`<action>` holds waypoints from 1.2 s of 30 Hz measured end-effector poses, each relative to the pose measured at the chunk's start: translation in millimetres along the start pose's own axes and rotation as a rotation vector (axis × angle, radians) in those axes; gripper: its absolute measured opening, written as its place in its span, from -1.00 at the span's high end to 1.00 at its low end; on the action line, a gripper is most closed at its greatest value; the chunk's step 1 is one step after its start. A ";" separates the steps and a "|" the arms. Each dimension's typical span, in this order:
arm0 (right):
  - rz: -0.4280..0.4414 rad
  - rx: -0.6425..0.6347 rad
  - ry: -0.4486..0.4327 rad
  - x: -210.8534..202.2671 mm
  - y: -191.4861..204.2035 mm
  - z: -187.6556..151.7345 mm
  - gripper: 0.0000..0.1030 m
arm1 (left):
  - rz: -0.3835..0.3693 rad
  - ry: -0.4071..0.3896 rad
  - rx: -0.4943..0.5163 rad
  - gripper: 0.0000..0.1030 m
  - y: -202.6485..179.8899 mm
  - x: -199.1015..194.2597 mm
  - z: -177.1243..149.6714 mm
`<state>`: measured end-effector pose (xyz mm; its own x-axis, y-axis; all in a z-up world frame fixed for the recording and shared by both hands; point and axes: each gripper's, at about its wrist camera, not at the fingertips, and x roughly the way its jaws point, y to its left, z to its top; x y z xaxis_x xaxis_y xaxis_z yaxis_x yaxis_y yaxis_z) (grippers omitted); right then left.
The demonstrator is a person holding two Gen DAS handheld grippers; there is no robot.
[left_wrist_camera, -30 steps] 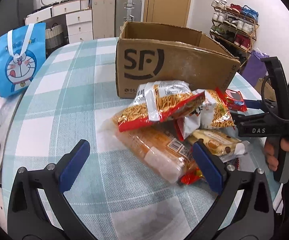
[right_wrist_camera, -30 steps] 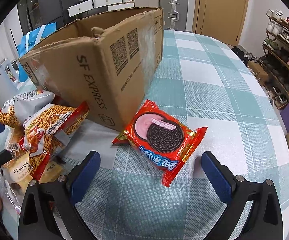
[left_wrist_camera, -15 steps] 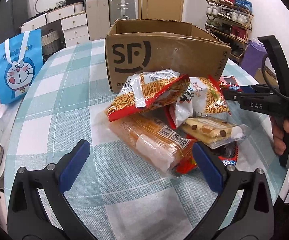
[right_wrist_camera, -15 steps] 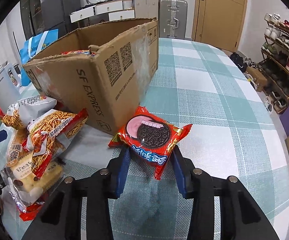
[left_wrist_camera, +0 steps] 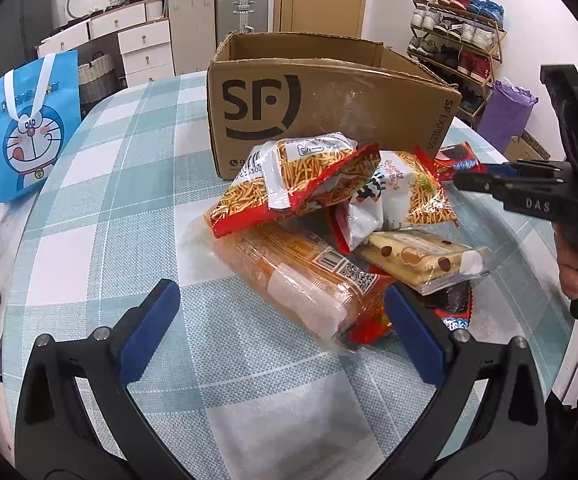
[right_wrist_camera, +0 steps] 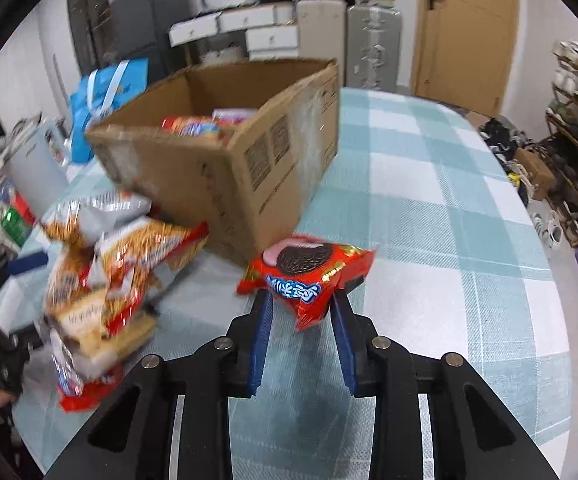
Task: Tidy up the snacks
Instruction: 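Lift the Oreo pack with the right tool while the left tool grasps the wrapped bread loaf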
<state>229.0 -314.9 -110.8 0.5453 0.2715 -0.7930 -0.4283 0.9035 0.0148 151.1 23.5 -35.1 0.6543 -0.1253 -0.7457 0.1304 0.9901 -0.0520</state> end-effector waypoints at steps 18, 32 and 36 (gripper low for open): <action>-0.015 0.094 -0.007 30.5 -9.2 7.8 -0.45 | -0.012 0.008 -0.010 -0.98 2.7 2.3 -0.1; -0.014 0.081 -0.044 14.5 -20.8 -2.3 0.12 | -0.015 0.015 -0.015 -0.98 5.9 3.3 0.6; 0.021 0.082 -0.091 -2.2 -22.0 -1.3 0.12 | -0.019 0.016 0.001 -0.98 2.8 2.5 -0.5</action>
<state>236.3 -335.8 -110.1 0.6012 0.3163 -0.7338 -0.3822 0.9203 0.0836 152.7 26.1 -37.4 0.6401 -0.1431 -0.7548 0.1437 0.9875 -0.0654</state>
